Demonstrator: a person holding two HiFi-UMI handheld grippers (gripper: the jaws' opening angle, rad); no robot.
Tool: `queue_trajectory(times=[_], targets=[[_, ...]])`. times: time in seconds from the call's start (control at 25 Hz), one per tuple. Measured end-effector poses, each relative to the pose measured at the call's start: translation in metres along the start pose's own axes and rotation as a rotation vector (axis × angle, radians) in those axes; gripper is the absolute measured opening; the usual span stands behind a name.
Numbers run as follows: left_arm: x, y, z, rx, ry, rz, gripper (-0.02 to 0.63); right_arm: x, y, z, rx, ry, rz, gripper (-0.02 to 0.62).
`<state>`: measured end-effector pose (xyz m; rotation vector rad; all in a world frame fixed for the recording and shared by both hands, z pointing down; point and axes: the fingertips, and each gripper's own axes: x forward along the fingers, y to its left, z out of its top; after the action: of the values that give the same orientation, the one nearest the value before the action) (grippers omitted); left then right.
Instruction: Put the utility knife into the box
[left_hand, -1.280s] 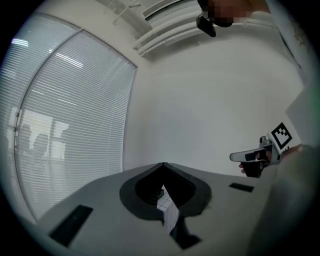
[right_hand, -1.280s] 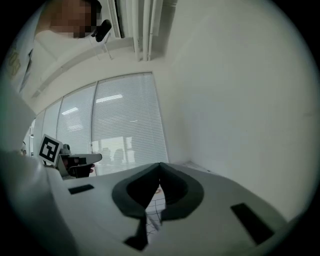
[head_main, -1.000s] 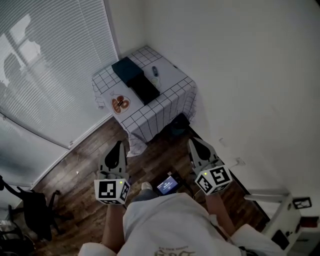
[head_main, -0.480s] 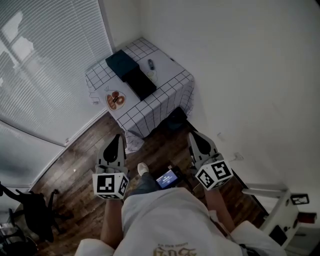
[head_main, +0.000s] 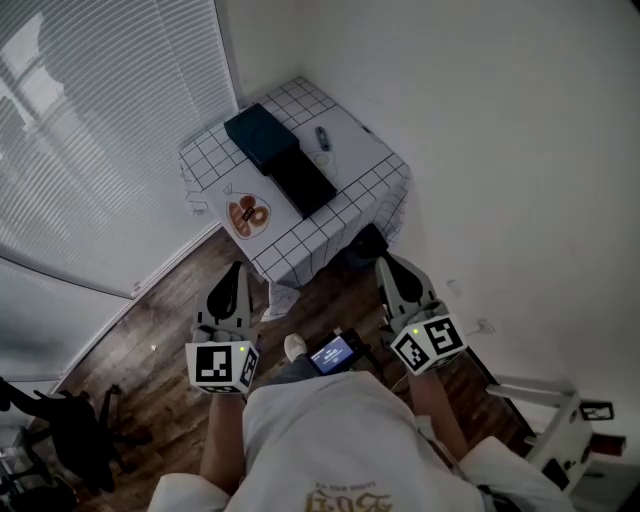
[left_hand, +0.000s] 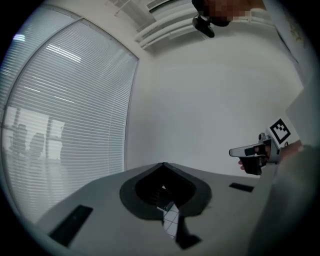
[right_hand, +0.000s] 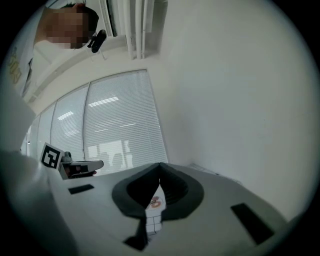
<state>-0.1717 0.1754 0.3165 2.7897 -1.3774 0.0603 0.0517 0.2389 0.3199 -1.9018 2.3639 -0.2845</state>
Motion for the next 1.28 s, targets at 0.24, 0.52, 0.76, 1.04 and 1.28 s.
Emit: queue_trajectory(times=[0.24, 0.52, 0.76, 1.04, 1.28], targets=[[0.02, 0.036, 0.003, 0.006, 0.012, -0.005, 0.008, 0.04, 0.007, -0.001, -0.008, 0.008, -0.006, 0.006], [0.037, 0.054, -0.006, -0.006, 0.033, -0.01, 0.008, 0.058, 0.0, -0.005, -0.036, 0.026, -0.038, 0.006], [0.067, 0.05, -0.011, -0.004, 0.047, -0.031, 0.008, 0.077, -0.019, -0.009, -0.067, 0.06, -0.048, 0.006], [0.115, 0.056, -0.009, -0.008, 0.051, -0.004, 0.008, 0.116, -0.057, -0.008, -0.046, 0.085, -0.031, 0.006], [0.16, 0.064, -0.011, 0.0, 0.07, 0.032, 0.008, 0.156, -0.092, -0.003, -0.049, 0.102, -0.004, 0.006]])
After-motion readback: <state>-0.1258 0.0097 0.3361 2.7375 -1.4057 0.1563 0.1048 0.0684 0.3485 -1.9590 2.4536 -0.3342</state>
